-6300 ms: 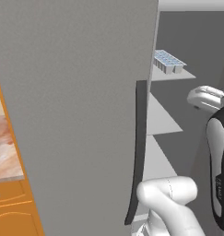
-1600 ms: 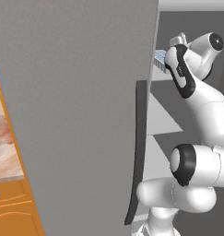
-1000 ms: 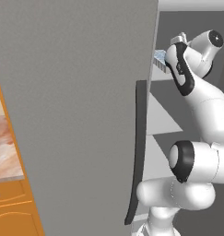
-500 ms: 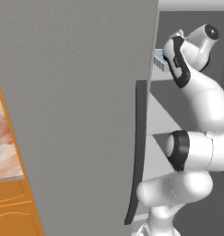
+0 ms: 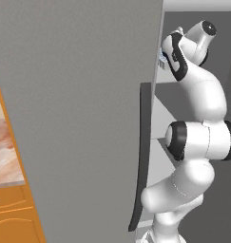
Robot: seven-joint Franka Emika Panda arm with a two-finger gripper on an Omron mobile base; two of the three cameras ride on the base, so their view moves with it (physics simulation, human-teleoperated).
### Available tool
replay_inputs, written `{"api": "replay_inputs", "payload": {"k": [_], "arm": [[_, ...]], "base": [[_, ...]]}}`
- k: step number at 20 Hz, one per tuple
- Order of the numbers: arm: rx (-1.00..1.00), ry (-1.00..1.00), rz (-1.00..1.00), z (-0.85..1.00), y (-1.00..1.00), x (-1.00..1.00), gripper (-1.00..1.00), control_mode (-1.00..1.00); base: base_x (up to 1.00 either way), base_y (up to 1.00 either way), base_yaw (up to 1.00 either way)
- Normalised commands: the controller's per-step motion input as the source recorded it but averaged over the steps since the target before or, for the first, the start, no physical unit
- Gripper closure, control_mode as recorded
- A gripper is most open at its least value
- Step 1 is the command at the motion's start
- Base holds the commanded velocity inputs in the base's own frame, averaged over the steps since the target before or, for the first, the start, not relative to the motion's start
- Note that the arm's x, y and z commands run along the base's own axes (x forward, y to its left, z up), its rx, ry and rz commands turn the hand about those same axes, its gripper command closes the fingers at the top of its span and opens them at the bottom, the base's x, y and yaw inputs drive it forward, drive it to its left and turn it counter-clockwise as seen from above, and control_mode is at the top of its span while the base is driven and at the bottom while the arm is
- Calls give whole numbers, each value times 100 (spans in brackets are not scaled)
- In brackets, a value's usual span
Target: Open the freezer door, pick up the ice cube tray from the freezer, and place it on the dining counter.
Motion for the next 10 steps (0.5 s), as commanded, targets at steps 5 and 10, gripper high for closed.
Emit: {"api": "replay_inputs", "payload": {"k": [5, 10], "arm": [[0, 2, 0, -3, 0, 31, 100, -100], [0, 1, 0, -1, 0, 19, 100, -100]], "base": [[0, 0, 0], [0, 0, 0]]}}
